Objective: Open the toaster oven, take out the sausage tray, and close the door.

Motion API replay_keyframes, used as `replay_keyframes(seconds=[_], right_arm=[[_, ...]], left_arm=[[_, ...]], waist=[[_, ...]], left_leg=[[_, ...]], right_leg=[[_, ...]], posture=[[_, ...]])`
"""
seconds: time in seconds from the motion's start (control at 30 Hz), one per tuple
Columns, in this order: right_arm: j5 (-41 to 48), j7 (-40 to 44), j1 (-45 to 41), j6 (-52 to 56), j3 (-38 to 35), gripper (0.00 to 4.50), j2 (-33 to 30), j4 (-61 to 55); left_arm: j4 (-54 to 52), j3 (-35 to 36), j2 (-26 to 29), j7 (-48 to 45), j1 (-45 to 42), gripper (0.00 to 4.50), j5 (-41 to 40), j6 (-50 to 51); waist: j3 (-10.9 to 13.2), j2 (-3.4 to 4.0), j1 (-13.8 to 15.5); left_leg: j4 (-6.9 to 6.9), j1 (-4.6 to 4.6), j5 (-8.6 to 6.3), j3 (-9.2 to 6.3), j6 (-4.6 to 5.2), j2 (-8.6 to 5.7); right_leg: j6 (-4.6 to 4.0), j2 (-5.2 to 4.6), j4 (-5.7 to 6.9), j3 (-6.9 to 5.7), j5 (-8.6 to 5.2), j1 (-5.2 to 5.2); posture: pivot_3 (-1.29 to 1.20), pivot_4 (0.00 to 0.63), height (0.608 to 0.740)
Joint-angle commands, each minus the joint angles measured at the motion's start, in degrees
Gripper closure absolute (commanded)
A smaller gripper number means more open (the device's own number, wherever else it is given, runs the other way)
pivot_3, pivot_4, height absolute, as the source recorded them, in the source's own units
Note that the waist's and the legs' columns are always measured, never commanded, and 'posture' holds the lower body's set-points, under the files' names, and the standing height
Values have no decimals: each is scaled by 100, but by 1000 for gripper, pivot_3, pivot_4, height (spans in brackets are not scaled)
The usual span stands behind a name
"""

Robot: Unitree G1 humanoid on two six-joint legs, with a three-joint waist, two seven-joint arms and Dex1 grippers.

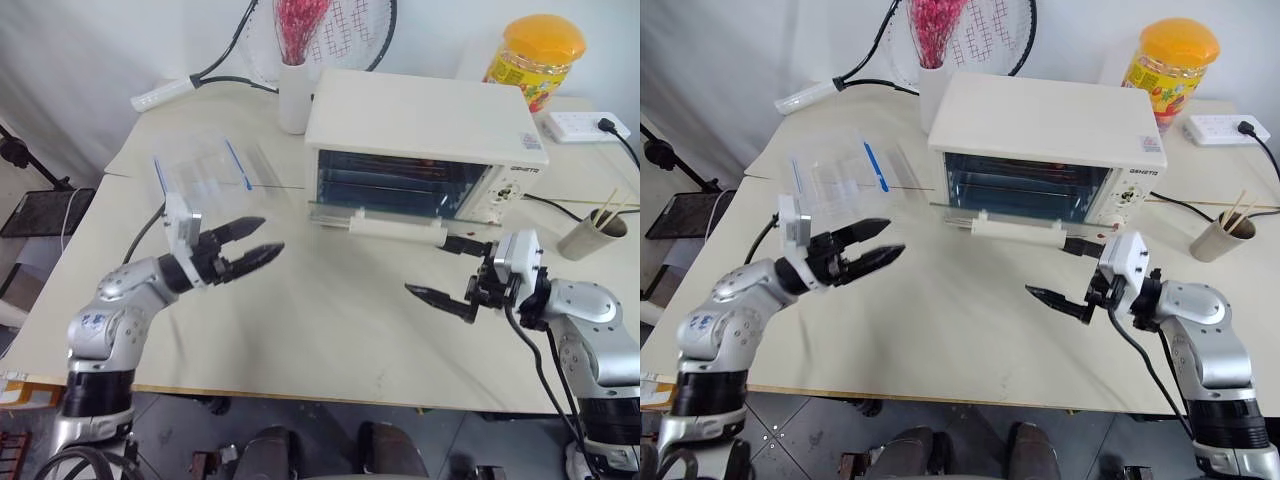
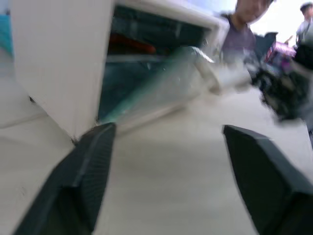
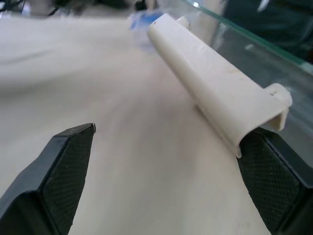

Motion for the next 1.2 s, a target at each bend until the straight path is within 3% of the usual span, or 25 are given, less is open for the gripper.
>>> replay_keyframes(seconds=[0.03,0.27,0.47,0.87,1.03,1.2], right_arm=[[-76,4,23,-334,-121,0,-37,-66],[-178,-109,-17,-540,-82,0,22,31],[-195,-335,339,-550,-222,0,41,-185],[-358,-1239,3477,-1195,-2020,0,398,-771],[-303,-1359,3155,-1098,-2180,0,93,-954],[-737,-1699,1768,-684,-1285,0,-169,-1313]], left_arm=[[567,-266,-339,146,-605,2214,425,-454],[1940,-738,-1128,342,-1573,4437,1227,-1213],[2265,-1146,-1302,-14,-1625,4490,1613,-1478],[1745,-1685,-1160,-463,-833,4490,2111,-1756],[1585,-1706,-1103,-476,-574,4490,2192,-1762],[1299,-1629,-981,-403,-270,4490,2208,-1756]], waist=[[0,-1,20],[3,-5,77],[4,-7,92],[2,-4,240],[3,-6,53],[0,0,-25]], left_leg=[[0,1,0,1,1,-3],[1,-2,1,1,2,-4],[1,-3,2,-1,3,-2],[4,-12,4,-16,10,-13],[3,7,16,12,9,-4],[3,14,23,10,0,6]], right_leg=[[1,0,2,1,0,0],[2,3,-2,-4,1,0],[2,4,-3,-15,1,0],[11,1,-19,-19,6,11],[24,1,-19,9,13,13],[19,1,1,17,11,5]], posture=[[0,150,740],[0,150,740],[0,150,740],[0,150,740],[0,150,740],[0,150,740]])
